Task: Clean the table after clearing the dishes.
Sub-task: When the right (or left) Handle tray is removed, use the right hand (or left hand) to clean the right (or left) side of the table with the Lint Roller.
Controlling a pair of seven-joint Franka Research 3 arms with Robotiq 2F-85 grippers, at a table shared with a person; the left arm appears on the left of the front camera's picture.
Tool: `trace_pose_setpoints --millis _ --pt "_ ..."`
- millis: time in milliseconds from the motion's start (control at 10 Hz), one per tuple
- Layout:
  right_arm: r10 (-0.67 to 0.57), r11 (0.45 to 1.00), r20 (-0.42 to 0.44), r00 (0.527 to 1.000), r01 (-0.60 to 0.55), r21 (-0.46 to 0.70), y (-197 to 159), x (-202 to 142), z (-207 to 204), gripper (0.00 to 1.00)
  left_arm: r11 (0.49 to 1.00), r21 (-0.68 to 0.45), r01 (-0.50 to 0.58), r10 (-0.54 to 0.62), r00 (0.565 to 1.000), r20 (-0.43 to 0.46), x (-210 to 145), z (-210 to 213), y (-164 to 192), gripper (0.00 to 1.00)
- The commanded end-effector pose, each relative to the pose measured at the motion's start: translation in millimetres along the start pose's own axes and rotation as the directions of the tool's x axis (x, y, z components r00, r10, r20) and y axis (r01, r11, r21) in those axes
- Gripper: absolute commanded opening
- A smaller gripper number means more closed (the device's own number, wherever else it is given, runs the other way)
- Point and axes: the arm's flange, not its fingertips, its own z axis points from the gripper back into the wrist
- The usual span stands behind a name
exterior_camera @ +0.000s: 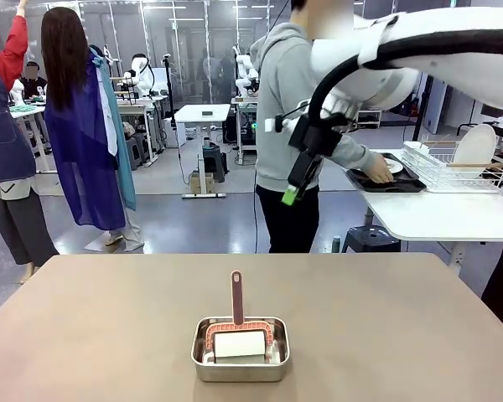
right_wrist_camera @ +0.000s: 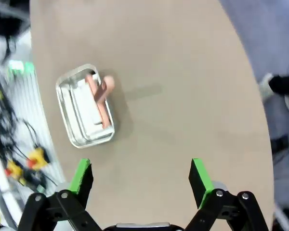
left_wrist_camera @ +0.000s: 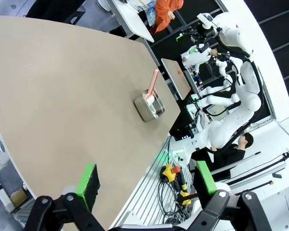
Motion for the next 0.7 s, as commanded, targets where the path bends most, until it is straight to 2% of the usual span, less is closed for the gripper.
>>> trace_pose_setpoints --millis 0,200,300,400,600 --pt "0.143 0.990 -0.046 0.989 -0.142 0.022 12 -6 -39 1.00 1.000 0.001 -0.005 0.005 1.000 0.004 -5 -2 -6 1.00" --pt "0.202 0.973 -0.035 0.979 -0.196 0.123 12 5 -69 1.00 1.000 0.001 -0.005 0.005 1.000 0.004 -5 -2 -6 1.00" --pt "0.239 0.957 -0.069 0.969 -0.222 0.188 14 -2 -75 1.00 1.000 0.001 -0.005 0.005 1.000 0.004 -5 -2 -6 1.00" --pt "0.176 0.981 -0.053 0.983 -0.170 0.094 16 9 -65 1.00 1.000 0.001 -0.005 0.005 1.000 0.004 -5 -2 -6 1.00" --pt "0.176 0.981 -0.053 0.983 -0.170 0.094 16 9 -65 1.00 1.000 0.001 -0.005 0.005 1.000 0.004 -5 -2 -6 1.00"
